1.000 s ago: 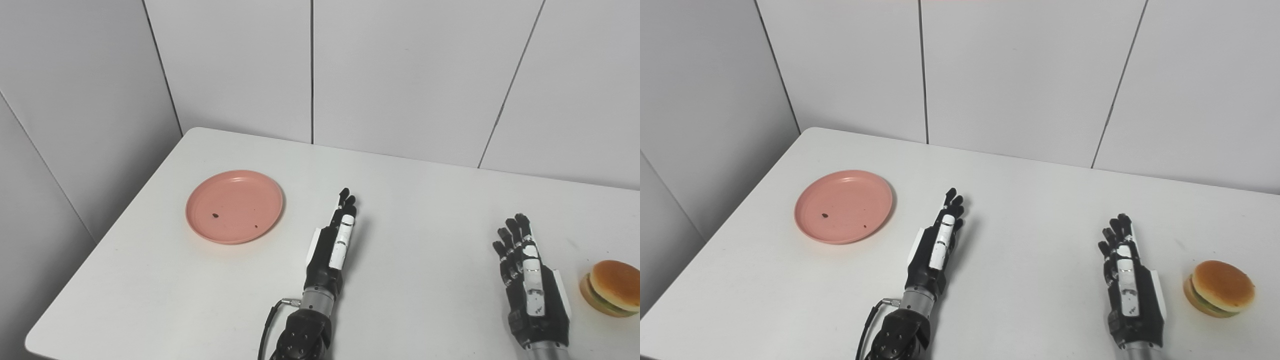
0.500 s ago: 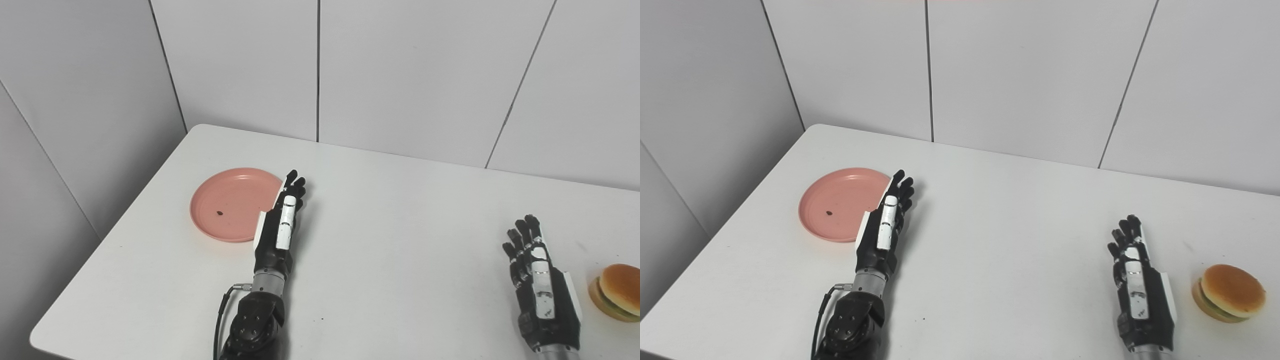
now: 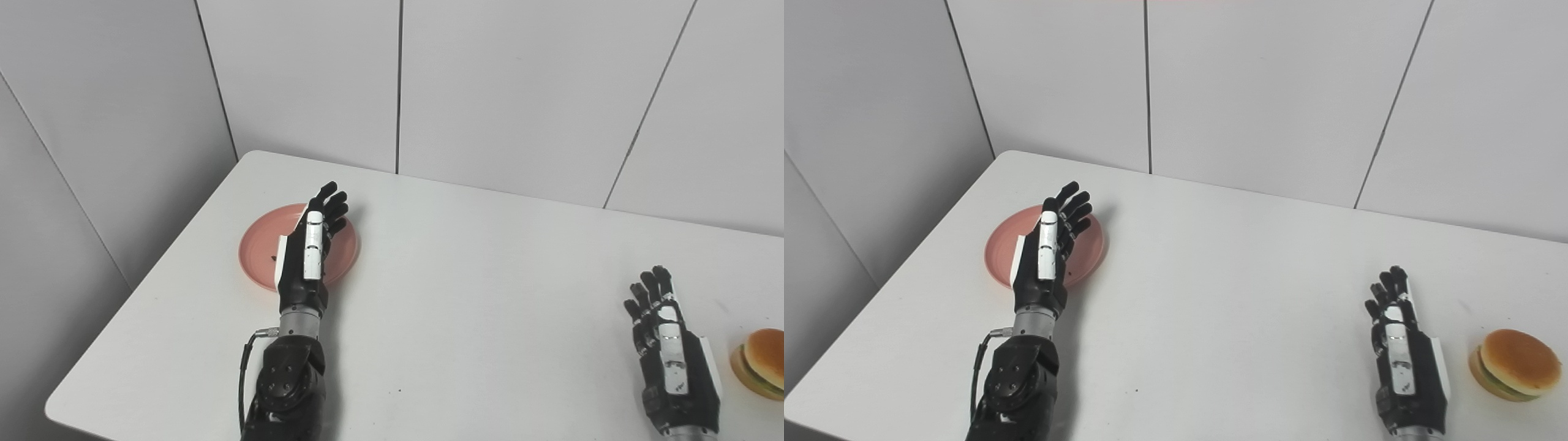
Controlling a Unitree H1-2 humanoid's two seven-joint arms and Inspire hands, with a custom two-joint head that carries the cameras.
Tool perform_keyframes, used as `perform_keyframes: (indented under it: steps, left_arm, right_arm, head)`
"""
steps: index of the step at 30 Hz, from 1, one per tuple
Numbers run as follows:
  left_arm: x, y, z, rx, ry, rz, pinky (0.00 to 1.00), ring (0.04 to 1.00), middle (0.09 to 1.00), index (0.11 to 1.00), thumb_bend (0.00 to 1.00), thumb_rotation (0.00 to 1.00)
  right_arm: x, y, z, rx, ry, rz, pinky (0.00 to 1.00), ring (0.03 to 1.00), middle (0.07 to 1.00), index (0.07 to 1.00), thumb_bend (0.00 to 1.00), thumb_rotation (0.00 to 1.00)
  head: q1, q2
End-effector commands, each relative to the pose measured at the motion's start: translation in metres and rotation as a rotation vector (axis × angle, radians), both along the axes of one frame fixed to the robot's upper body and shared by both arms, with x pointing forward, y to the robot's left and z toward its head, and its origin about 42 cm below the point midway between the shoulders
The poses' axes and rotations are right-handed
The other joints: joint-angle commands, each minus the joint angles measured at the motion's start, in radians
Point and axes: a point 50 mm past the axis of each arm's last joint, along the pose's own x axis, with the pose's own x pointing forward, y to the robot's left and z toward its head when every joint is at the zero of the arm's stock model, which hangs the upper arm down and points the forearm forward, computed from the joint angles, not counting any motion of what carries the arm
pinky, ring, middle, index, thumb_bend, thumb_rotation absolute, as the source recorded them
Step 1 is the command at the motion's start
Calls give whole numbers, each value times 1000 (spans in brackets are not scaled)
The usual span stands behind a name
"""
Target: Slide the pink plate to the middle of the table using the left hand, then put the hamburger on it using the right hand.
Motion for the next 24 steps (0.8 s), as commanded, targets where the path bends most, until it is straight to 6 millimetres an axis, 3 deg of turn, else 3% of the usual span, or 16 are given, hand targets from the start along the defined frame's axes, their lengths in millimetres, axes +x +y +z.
perform_keyframes:
  steps: [1, 11, 16, 24]
  left_arm:
    - [5, 15, 26, 29, -134, 47, 860, 811, 799, 786, 652, 1000]
    - [12, 72, 22, 47, -168, 270, 815, 758, 723, 706, 694, 1000]
    - [10, 91, 27, 28, -190, 328, 830, 753, 711, 690, 694, 1000]
    - [10, 123, 22, 34, -213, 426, 769, 700, 685, 678, 702, 1000]
  right_arm:
    - [-8, -9, -19, -11, 48, -5, 1000, 1000, 1000, 1000, 543, 846]
    - [-10, -9, -18, -7, 54, -4, 1000, 1000, 999, 997, 528, 852]
    - [-10, -8, -19, -15, 57, -6, 1000, 1000, 995, 992, 528, 845]
    - [-9, -8, -19, -4, 60, 10, 1000, 997, 986, 977, 520, 830]
  head:
    - [1, 2]
    - [2, 5]
    - [3, 4]
    - [2, 1]
